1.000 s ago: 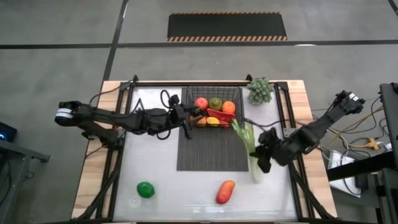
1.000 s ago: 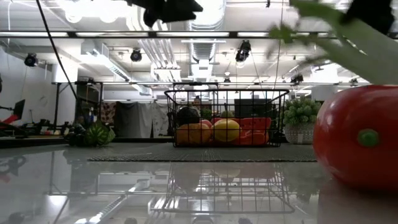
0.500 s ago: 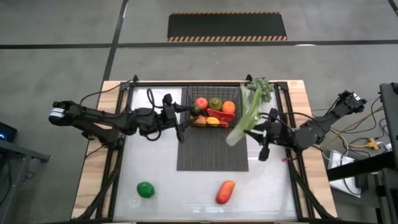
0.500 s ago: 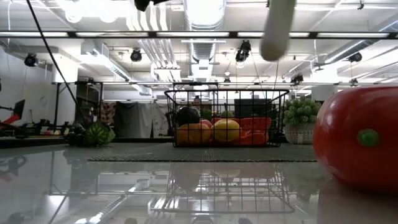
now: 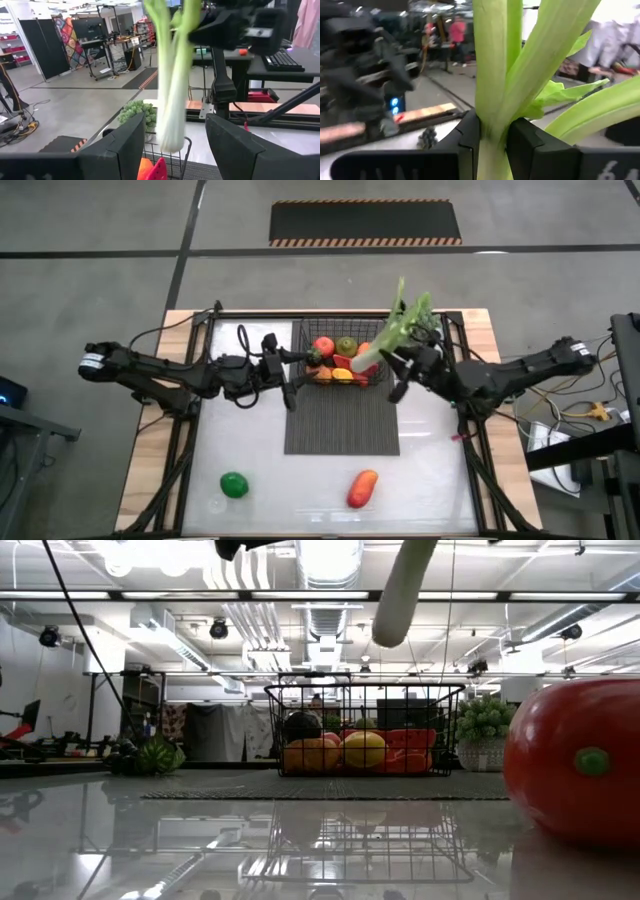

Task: Build produce basket
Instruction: Put the celery into the wire basket

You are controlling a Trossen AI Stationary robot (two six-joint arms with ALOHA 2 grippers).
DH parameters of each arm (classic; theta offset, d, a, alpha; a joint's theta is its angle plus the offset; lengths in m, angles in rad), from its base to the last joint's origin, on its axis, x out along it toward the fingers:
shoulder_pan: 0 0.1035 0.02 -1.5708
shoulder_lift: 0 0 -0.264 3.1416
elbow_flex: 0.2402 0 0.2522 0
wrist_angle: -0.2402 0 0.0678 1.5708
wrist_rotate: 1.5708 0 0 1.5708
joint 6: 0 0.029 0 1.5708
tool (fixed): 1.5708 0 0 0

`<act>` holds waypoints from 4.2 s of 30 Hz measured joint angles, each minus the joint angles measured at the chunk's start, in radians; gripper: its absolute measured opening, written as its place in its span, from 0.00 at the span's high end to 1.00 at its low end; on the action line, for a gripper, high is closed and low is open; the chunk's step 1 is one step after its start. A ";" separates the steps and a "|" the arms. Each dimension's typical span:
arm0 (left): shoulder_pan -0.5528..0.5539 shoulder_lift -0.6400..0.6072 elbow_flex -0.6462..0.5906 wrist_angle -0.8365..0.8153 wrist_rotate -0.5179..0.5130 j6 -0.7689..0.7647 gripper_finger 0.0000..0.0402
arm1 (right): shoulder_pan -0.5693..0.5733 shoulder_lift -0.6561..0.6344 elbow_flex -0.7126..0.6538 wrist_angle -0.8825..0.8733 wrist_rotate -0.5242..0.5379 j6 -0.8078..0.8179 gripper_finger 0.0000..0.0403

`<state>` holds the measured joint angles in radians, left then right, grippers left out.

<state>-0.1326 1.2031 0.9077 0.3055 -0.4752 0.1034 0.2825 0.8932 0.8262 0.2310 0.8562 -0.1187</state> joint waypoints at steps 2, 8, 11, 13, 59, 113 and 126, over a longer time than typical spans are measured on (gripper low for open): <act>0.000 0.000 0.000 0.001 -0.002 0.002 0.52 | -0.044 0.025 -0.021 0.080 -0.001 0.037 0.86; 0.000 -0.007 -0.001 0.004 -0.001 0.011 0.52 | -0.160 0.098 -0.092 0.261 -0.044 0.213 0.86; 0.000 -0.014 -0.001 0.019 -0.001 0.017 0.52 | -0.203 0.151 -0.129 0.360 -0.076 0.302 0.86; 0.000 -0.017 -0.001 0.020 -0.001 0.018 0.52 | -0.222 0.191 -0.149 0.430 -0.078 0.349 0.86; 0.000 -0.022 -0.031 0.025 -0.004 0.008 0.52 | -0.268 0.481 -0.068 0.380 -0.069 0.474 0.43; 0.000 -0.022 -0.031 0.027 -0.005 0.005 0.52 | -0.277 0.007 -0.069 -0.342 -0.126 0.528 0.37; 0.000 0.014 -0.023 0.025 0.040 -0.064 0.52 | -0.276 -0.074 0.009 -0.502 -0.373 0.469 0.42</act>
<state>-0.1322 1.2173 0.8850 0.3307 -0.4356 0.0392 0.0063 0.8189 0.8353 -0.2711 0.4831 0.3501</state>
